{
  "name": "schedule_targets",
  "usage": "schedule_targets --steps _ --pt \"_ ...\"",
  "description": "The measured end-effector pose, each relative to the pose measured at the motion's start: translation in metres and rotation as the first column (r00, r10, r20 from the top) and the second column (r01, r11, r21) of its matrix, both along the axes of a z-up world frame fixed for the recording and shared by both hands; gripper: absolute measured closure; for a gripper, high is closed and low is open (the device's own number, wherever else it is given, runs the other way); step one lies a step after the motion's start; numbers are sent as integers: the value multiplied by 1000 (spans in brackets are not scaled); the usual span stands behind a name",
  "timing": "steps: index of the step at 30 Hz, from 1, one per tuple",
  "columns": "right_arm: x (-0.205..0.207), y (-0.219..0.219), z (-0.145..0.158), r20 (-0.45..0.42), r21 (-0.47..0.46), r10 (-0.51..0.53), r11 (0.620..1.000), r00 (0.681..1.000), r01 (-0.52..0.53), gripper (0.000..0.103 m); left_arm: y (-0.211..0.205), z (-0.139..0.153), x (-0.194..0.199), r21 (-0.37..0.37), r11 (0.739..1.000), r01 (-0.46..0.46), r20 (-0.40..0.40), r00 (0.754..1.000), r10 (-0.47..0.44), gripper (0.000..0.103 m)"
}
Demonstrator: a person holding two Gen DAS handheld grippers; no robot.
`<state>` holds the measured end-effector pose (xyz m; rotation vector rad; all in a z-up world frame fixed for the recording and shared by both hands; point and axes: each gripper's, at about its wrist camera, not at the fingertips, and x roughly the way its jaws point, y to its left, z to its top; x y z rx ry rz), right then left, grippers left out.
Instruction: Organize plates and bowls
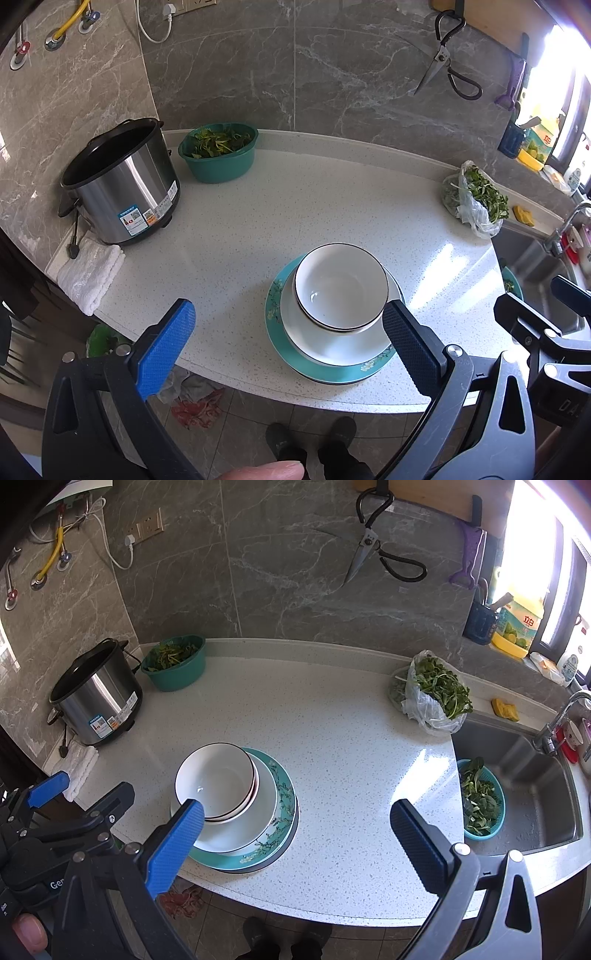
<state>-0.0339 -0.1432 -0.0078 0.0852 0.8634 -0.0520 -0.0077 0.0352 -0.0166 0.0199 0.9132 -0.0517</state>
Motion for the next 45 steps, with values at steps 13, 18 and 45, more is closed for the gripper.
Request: schedule_targets --steps 13,18,45 --pt "2 0 1 0 -1 2 1000 1000 -2 0 -1 -1 0 2 1000 -1 0 1000 1 0" --pt "2 -1 1 0 -1 3 1000 1000 -3 0 -1 -2 0 3 1000 0 0 1000 0 0" --pt "5 -1 0 -4 -2 6 1000 1000 -6 0 1 -5 8 5 1000 4 -9 1000 -4 0"
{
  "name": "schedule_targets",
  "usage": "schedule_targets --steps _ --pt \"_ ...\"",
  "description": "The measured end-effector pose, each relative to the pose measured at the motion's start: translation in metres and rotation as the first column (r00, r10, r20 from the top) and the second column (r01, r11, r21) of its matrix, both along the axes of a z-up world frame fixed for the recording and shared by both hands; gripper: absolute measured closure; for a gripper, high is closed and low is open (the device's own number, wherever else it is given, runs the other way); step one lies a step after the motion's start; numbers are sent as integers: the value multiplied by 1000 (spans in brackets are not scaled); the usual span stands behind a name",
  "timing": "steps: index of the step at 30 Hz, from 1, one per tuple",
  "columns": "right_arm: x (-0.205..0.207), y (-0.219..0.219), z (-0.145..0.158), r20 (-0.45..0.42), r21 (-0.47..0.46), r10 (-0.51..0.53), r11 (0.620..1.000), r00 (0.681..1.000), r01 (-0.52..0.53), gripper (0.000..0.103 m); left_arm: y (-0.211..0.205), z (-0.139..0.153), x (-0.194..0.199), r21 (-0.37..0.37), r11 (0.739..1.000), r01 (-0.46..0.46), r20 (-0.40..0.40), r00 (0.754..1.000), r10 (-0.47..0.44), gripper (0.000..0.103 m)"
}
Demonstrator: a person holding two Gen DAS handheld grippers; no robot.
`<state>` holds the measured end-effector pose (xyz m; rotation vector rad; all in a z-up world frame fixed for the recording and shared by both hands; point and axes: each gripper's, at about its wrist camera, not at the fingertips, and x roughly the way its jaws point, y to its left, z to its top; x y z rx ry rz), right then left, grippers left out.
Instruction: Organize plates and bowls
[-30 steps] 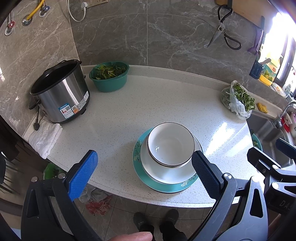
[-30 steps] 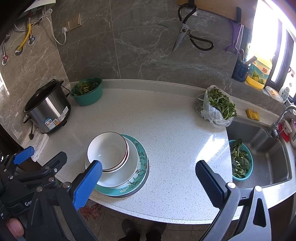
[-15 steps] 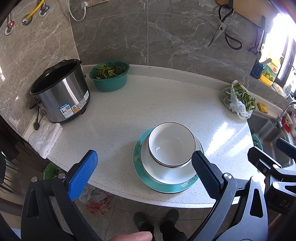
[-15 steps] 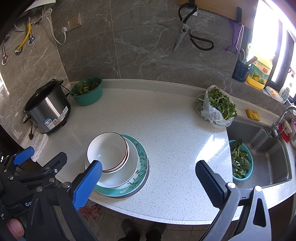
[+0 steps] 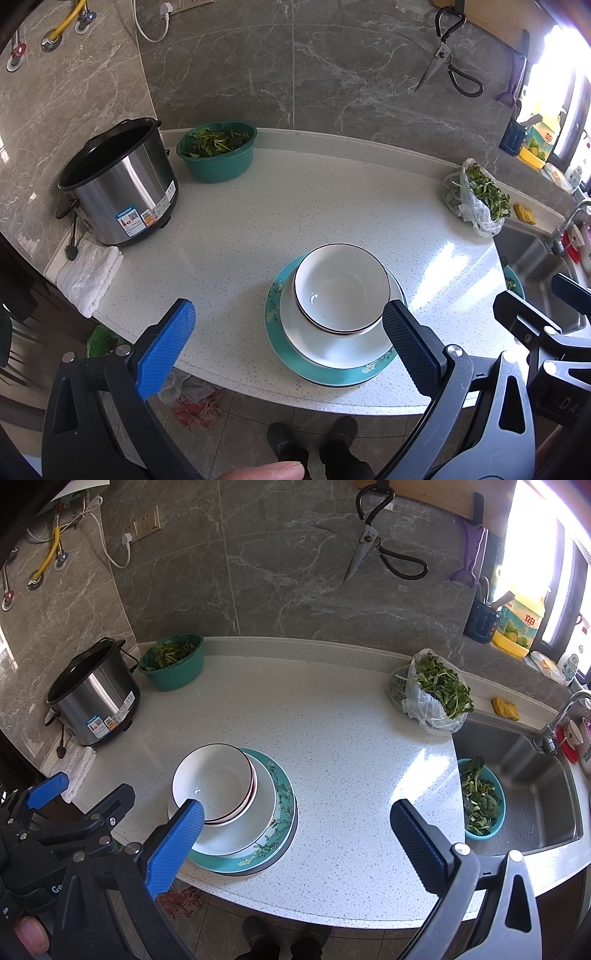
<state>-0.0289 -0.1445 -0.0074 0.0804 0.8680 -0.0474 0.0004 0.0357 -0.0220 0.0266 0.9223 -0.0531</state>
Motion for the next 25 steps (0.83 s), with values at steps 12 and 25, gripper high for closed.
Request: schedule_targets --steps 12,25 --pt "1 0 0 -2 -1 3 1000 1000 -3 0 2 -3 6 -4 1000 4 -4 1000 -4 0" --pt "2 1 -1 -6 0 3 1000 1000 -3 0 2 -3 6 16 1000 -12 25 1000 12 0"
